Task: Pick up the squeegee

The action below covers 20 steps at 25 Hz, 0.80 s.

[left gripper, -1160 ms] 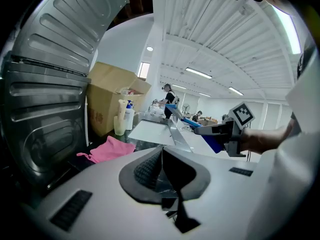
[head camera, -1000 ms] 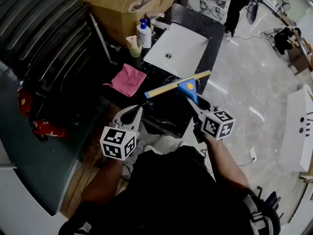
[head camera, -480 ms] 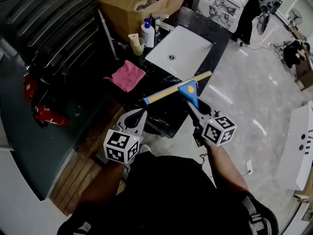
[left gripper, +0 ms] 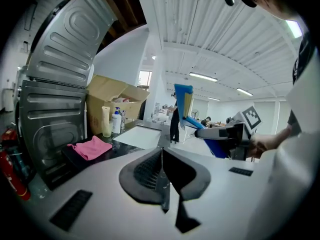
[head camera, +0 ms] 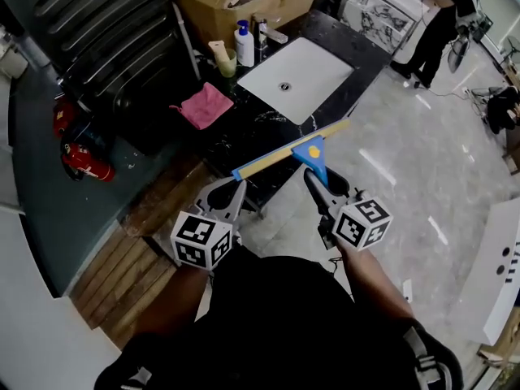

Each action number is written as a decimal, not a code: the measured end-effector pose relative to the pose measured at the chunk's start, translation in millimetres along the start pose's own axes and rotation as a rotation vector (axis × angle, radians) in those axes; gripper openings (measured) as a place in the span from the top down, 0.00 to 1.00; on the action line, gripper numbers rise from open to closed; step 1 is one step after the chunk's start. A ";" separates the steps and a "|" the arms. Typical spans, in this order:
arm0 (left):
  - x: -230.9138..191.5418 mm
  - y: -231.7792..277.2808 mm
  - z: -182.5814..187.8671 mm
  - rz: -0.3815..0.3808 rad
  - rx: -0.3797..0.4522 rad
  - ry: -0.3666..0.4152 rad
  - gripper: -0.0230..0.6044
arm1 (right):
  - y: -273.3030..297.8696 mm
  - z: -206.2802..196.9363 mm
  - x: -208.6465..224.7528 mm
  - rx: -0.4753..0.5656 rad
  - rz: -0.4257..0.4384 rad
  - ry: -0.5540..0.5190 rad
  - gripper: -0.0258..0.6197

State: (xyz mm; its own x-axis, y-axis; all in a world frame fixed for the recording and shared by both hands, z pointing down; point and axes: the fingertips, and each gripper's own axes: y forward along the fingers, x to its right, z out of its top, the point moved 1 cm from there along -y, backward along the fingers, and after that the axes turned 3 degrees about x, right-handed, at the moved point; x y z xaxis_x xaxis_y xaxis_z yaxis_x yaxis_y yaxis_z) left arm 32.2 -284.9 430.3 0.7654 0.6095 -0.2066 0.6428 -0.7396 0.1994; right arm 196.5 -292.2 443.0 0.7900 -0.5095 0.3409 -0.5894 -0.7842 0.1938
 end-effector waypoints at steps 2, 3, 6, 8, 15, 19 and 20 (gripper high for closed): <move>16.8 -4.6 -4.5 0.017 0.002 0.004 0.93 | -15.9 -6.6 2.3 -0.002 0.014 0.009 0.75; 25.2 -6.9 -6.8 0.025 0.004 0.007 0.93 | -23.7 -9.6 3.4 -0.003 0.020 0.012 0.75; 48.6 -15.5 -14.5 0.050 0.011 0.002 0.93 | -45.9 -17.8 5.6 -0.010 0.040 0.021 0.75; 64.4 -22.4 -21.6 0.066 0.016 -0.005 0.93 | -60.8 -22.4 6.4 -0.009 0.059 0.040 0.75; 105.1 -50.3 -50.5 0.123 0.013 -0.036 0.93 | -95.5 -38.2 6.9 -0.003 0.098 0.106 0.75; 112.4 -69.5 -53.9 0.163 0.004 -0.044 0.93 | -102.5 -40.8 0.0 0.009 0.122 0.115 0.75; 113.3 -72.5 -53.3 0.167 0.005 -0.042 0.93 | -103.4 -40.1 -3.1 0.015 0.128 0.114 0.75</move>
State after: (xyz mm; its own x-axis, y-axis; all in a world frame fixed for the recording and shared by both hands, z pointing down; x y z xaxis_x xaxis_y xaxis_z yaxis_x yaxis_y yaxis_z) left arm 74.0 -147.0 443.5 0.8595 0.4656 -0.2111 0.5066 -0.8312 0.2291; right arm 248.3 -195.4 458.8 0.6838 -0.5630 0.4642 -0.6810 -0.7209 0.1288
